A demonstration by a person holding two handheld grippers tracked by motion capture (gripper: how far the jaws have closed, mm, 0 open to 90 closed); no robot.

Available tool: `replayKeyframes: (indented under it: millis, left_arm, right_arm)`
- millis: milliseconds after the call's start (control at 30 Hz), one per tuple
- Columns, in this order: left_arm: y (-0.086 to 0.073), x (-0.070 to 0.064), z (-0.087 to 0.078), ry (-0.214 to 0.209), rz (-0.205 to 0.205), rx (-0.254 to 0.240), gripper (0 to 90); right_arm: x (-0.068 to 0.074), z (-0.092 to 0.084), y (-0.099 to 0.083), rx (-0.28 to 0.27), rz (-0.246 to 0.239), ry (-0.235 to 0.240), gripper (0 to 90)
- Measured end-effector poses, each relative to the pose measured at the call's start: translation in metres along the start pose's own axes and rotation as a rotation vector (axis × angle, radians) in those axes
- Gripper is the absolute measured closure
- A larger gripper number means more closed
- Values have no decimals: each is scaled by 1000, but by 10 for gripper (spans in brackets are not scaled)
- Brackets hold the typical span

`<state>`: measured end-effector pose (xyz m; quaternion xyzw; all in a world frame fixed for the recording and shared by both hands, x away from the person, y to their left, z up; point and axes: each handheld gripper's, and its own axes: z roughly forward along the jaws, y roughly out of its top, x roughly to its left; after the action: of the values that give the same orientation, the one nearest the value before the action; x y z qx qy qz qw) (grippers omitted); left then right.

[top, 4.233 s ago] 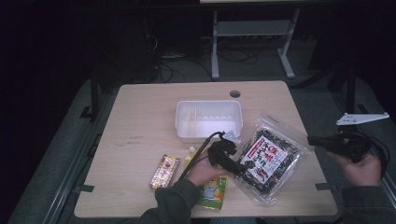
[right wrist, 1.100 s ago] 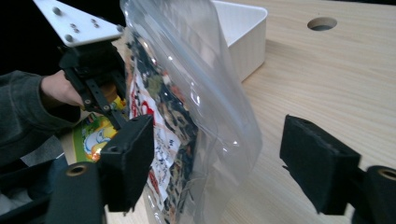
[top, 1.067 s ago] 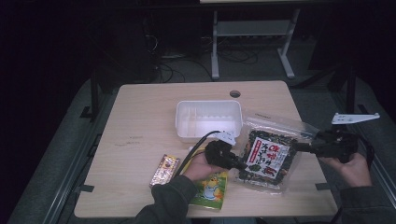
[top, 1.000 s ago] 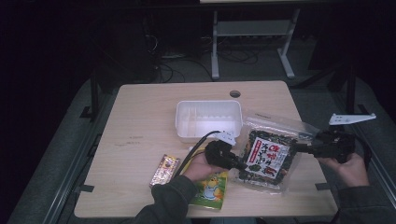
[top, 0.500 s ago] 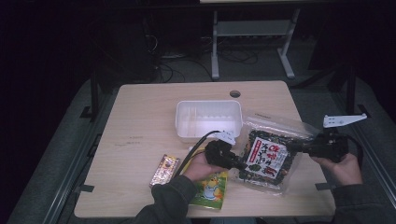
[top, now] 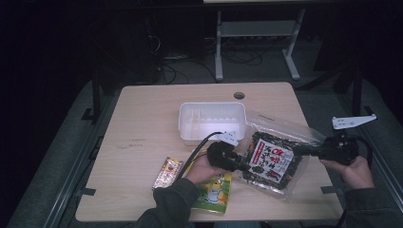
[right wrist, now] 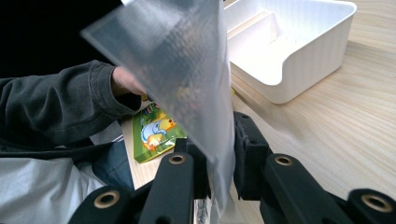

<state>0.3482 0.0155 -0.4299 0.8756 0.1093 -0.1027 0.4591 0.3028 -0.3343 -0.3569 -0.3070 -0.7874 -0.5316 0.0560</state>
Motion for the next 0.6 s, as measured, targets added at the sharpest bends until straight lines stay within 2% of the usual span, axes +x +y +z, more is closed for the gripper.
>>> replayKeyframes:
  millis: [133,167,267,467,600]
  left_arm:
    - [1,0,-5,16,-4,-21,614]
    - [1,0,-10,32,-5,-32,601]
    - [2,-1,-16,54,1,-30,576]
    - [-1,-4,-24,76,3,-29,540]
    - [-4,-8,-34,109,10,-21,500]
  right_arm:
    - [4,-2,3,14,-4,-11,788]
    - [5,-3,4,15,-10,-13,789]
    - [8,-6,7,20,-22,-29,790]
    - [13,-12,12,-4,-34,-51,790]
    - [17,-18,19,-24,-48,-76,790]
